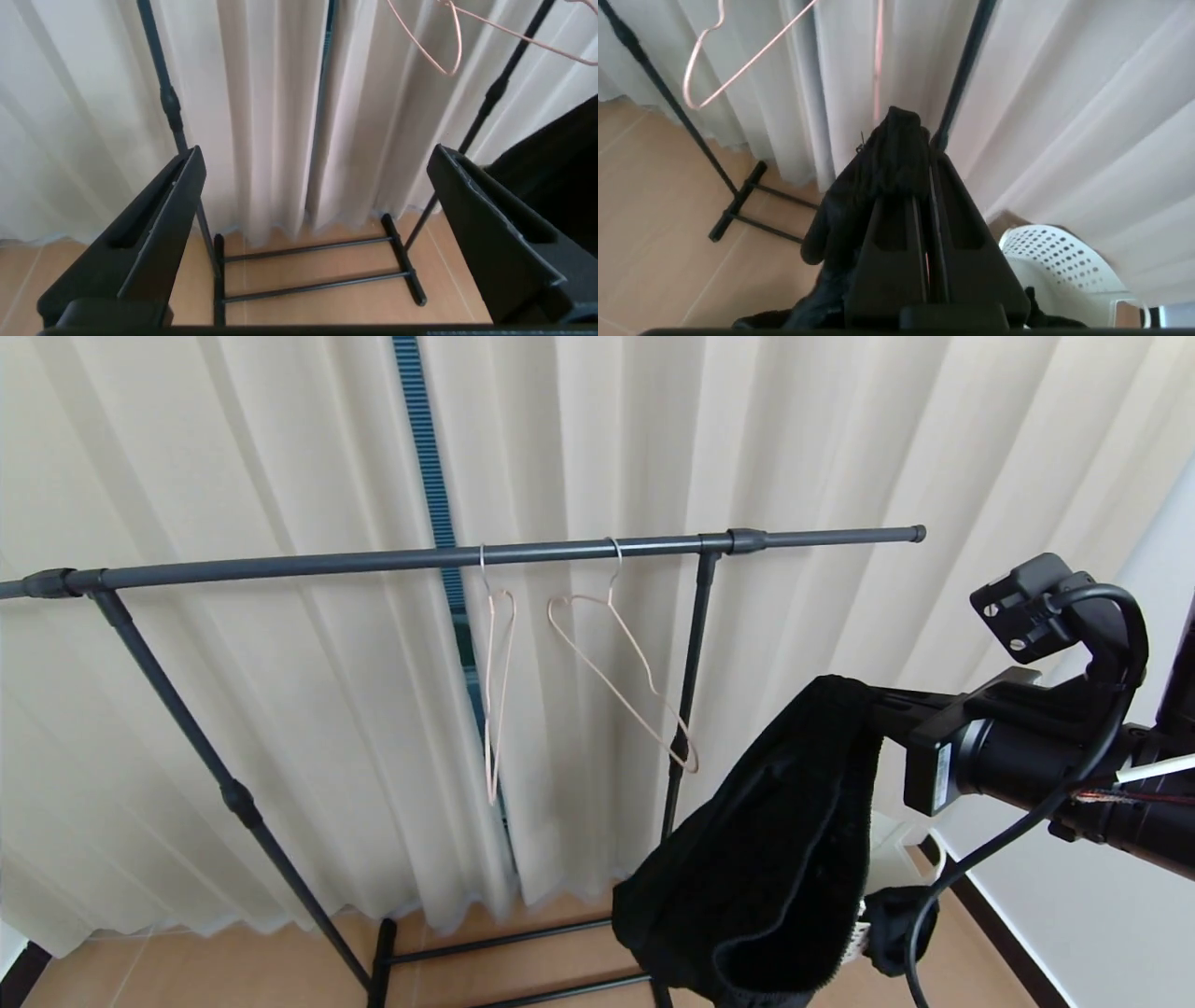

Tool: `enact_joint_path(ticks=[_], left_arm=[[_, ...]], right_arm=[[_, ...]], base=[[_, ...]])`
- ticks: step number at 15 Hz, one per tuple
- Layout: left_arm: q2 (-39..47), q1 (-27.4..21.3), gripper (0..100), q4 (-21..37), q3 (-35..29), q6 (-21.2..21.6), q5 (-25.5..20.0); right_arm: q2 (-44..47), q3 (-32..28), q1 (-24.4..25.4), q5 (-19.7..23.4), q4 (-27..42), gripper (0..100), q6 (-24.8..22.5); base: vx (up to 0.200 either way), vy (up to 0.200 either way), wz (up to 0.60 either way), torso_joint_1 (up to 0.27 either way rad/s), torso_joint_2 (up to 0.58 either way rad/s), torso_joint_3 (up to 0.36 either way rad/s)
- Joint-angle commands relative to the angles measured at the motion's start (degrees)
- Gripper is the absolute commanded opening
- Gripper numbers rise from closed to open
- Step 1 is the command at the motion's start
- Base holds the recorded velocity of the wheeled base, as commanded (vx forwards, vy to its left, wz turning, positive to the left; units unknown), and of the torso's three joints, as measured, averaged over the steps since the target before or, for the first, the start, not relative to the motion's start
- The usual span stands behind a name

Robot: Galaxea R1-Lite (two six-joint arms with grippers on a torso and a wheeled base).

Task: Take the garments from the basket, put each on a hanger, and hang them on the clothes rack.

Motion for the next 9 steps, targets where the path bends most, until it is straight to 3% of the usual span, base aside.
enact_joint_path(ticks=[1,5,9], left_arm=[[0.1,0.1,100,0.0,0.0,0.0,0.0],[0.1,0.1,100,0.0,0.0,0.0,0.1],[0.1,0.0,100,0.0,0.0,-0.1,0.1]], right_arm=[[0.1,0.0,0.0,0.0,0.0,0,0.0],[0.1,0.1,-0.1,0.0,0.0,0,0.0],[0.2,0.2,-0.1,-0.1,0.0,0,-0.4]], base=[[-0.2,0.0,0.0,-0.002,-0.01,0.012],[-0.2,0.0,0.0,0.001,0.0,0.001],[0.0,0.0,0.0,0.0,0.0,0.0]])
